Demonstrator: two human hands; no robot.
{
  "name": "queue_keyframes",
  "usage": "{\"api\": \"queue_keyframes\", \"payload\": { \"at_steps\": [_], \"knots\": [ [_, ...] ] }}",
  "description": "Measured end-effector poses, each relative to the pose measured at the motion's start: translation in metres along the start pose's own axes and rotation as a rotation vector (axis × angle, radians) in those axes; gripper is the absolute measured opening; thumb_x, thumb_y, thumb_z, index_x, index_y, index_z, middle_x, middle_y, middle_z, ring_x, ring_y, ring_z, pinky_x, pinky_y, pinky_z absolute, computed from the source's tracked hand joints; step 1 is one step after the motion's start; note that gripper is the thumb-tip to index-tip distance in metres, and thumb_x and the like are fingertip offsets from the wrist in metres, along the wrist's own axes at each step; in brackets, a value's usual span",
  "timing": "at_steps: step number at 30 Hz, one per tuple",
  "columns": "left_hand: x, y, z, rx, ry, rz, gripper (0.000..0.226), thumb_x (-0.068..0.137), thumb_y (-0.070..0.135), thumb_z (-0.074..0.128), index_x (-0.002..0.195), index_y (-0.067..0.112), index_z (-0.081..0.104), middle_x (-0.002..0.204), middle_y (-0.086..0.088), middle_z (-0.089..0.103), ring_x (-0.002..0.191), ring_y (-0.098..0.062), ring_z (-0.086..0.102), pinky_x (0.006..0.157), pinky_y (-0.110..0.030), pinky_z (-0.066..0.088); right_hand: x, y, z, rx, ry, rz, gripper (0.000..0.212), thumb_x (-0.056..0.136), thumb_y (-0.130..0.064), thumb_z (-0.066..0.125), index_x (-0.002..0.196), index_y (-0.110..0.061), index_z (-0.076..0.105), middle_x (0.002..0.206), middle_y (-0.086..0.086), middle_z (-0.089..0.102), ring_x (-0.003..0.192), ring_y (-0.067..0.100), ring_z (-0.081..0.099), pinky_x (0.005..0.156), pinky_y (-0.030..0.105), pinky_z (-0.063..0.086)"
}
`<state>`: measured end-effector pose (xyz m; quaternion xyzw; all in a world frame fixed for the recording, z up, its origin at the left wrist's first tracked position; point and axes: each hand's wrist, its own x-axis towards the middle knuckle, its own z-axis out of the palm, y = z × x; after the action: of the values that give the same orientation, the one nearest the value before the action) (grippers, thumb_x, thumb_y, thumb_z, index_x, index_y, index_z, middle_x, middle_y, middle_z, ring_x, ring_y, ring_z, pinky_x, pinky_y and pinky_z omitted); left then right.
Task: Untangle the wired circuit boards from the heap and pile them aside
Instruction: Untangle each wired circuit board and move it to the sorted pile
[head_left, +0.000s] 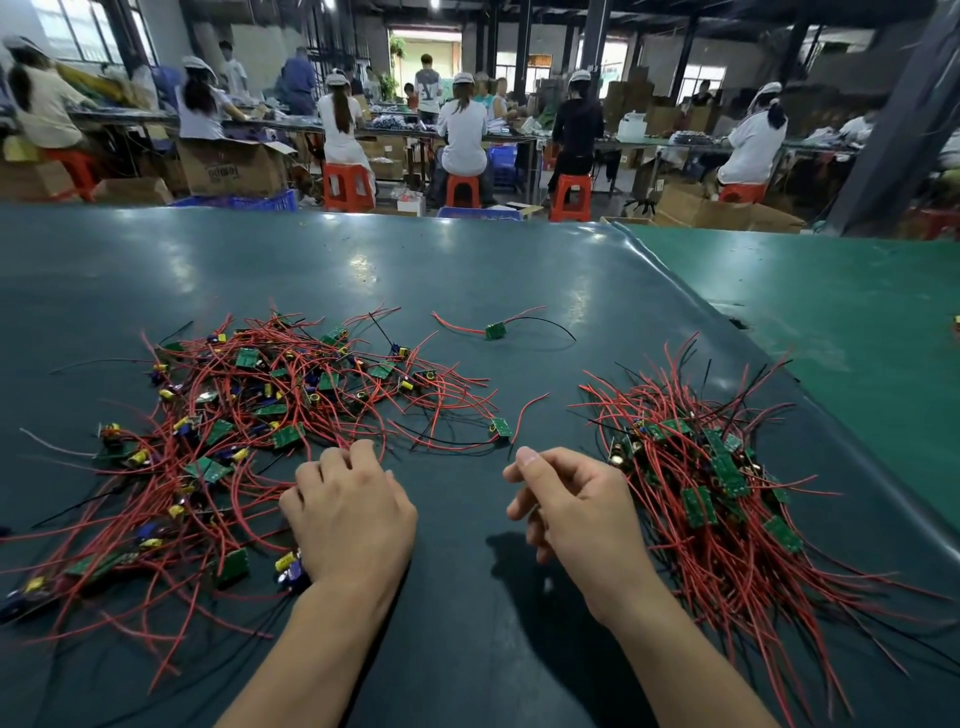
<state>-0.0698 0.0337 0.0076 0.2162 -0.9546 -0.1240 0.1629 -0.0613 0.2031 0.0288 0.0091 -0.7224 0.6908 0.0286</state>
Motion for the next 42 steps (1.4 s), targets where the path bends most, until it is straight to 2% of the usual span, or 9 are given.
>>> {"api": "queue_keyframes", "payload": {
  "at_steps": [4, 9, 16, 21, 26, 30, 33, 37, 42],
  "knots": [
    [0.002, -0.002, -0.001, -0.188, 0.039, 0.043, 0.033, 0.090, 0.013, 0.056, 0.123, 0.013, 0.061, 0.108, -0.011, 0.069, 0.101, -0.035, 0.054, 0.085, -0.042, 0.042, 0.000, 0.001, 0.001, -0.005, -0.009, 0.000, 0.027, 0.096, -0.024, 0.060, 0.074, -0.011, 0.068, 0.056, 0.004, 0.064, 0.040, 0.014, 0.047, 0.038, 0.021, 0.035],
    [0.000, 0.002, 0.001, -0.189, 0.122, 0.108, 0.029, 0.081, 0.023, 0.070, 0.109, 0.014, 0.068, 0.100, -0.010, 0.068, 0.096, -0.036, 0.054, 0.082, -0.044, 0.041, 0.001, 0.002, 0.000, -0.003, -0.006, -0.007, 0.027, 0.096, -0.025, 0.060, 0.075, -0.011, 0.069, 0.056, 0.004, 0.064, 0.039, 0.014, 0.047, 0.038, 0.021, 0.034],
    [-0.005, 0.014, 0.001, 0.027, 0.252, 0.181, 0.041, 0.082, 0.044, 0.065, 0.113, 0.017, 0.064, 0.123, -0.011, 0.056, 0.124, -0.035, 0.040, 0.102, -0.055, 0.027, 0.005, 0.014, 0.006, -0.136, -0.044, -0.070, 0.025, 0.095, -0.027, 0.061, 0.074, -0.016, 0.070, 0.057, 0.003, 0.066, 0.040, 0.014, 0.050, 0.040, 0.020, 0.037],
    [-0.010, -0.006, 0.000, 0.204, 0.021, -0.040, 0.060, 0.085, 0.063, 0.041, 0.131, 0.024, 0.047, 0.142, -0.010, 0.036, 0.137, -0.030, 0.017, 0.107, -0.063, 0.021, 0.010, 0.020, 0.005, -0.156, -0.038, -0.029, 0.026, 0.095, -0.027, 0.061, 0.073, -0.015, 0.069, 0.057, 0.003, 0.066, 0.039, 0.014, 0.050, 0.038, 0.020, 0.037],
    [-0.008, 0.000, -0.006, 0.020, -0.074, -0.129, 0.072, 0.089, 0.066, 0.036, 0.144, 0.021, 0.031, 0.152, -0.011, 0.023, 0.143, -0.031, 0.006, 0.109, -0.069, 0.014, 0.006, 0.018, 0.005, -0.186, -0.059, -0.041, 0.026, 0.095, -0.027, 0.061, 0.073, -0.015, 0.069, 0.057, 0.003, 0.066, 0.040, 0.014, 0.051, 0.040, 0.020, 0.038],
    [-0.016, 0.011, -0.006, -0.335, 0.184, 0.231, 0.054, 0.086, 0.051, 0.056, 0.127, 0.016, 0.055, 0.132, -0.009, 0.052, 0.131, -0.031, 0.037, 0.104, -0.050, 0.035, 0.006, 0.016, 0.003, -0.167, -0.039, -0.047, 0.026, 0.095, -0.024, 0.061, 0.073, -0.012, 0.070, 0.056, 0.005, 0.066, 0.042, 0.016, 0.048, 0.043, 0.023, 0.037],
    [-0.016, 0.007, -0.010, -0.167, 0.455, 0.236, 0.049, 0.082, 0.050, 0.055, 0.119, 0.019, 0.059, 0.125, -0.006, 0.056, 0.129, -0.031, 0.041, 0.107, -0.057, 0.026, 0.007, 0.015, 0.002, -0.114, -0.041, -0.034, 0.026, 0.095, -0.021, 0.062, 0.075, -0.008, 0.069, 0.055, 0.005, 0.064, 0.040, 0.016, 0.047, 0.042, 0.022, 0.036],
    [-0.018, 0.007, -0.001, 0.085, -0.007, -0.065, 0.083, 0.086, 0.072, 0.024, 0.148, 0.017, 0.028, 0.154, -0.014, 0.021, 0.145, -0.034, 0.001, 0.108, -0.073, 0.011, 0.006, 0.015, 0.002, -0.141, -0.044, -0.022, 0.024, 0.095, -0.024, 0.061, 0.076, -0.011, 0.070, 0.055, 0.003, 0.064, 0.041, 0.015, 0.049, 0.040, 0.021, 0.038],
    [-0.023, 0.015, 0.003, -0.028, -0.070, -0.018, 0.084, 0.084, 0.073, 0.034, 0.149, 0.021, 0.023, 0.156, -0.011, 0.018, 0.144, -0.036, 0.004, 0.109, -0.067, 0.019, 0.006, 0.015, 0.003, -0.133, -0.055, -0.027, 0.025, 0.095, -0.023, 0.060, 0.077, -0.010, 0.070, 0.055, 0.004, 0.064, 0.040, 0.014, 0.049, 0.039, 0.021, 0.038]
  ]
}}
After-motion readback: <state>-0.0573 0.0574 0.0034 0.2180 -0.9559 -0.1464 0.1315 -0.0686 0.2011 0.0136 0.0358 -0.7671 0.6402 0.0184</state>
